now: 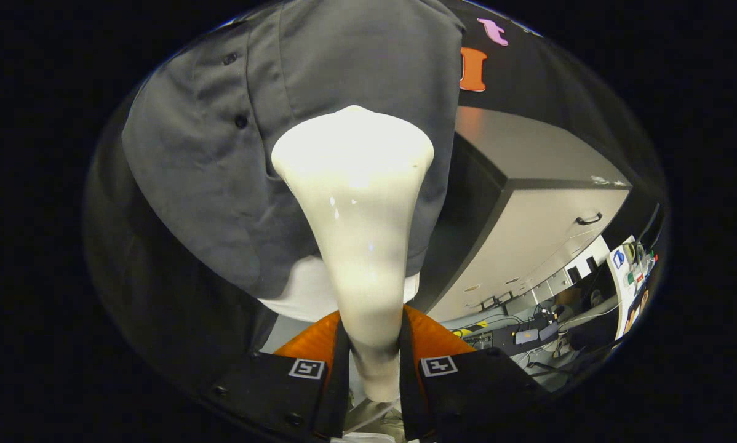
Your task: Iron the clothes twice with a garment steamer, once on the left side and once on the right side.
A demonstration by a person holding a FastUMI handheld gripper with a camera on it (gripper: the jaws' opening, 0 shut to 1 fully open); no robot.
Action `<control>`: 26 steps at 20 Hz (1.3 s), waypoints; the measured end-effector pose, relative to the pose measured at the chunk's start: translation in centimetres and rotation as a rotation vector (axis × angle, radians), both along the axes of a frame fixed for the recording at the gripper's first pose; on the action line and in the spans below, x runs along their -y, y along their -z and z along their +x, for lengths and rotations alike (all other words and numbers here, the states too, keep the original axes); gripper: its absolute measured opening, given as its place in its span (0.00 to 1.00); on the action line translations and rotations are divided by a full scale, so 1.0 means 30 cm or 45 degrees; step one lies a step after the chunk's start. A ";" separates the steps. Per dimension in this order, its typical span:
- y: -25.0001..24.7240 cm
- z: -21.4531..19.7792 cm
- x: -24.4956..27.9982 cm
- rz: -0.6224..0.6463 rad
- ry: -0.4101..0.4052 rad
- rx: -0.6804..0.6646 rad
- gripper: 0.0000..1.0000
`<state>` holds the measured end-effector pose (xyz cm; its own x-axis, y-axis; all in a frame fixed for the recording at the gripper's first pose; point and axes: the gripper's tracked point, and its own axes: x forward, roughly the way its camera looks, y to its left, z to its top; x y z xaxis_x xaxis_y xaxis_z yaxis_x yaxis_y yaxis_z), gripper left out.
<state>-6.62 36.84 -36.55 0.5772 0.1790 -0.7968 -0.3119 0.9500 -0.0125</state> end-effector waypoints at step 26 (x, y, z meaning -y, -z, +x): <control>-0.698 -0.054 -0.643 0.214 -0.024 0.515 0.43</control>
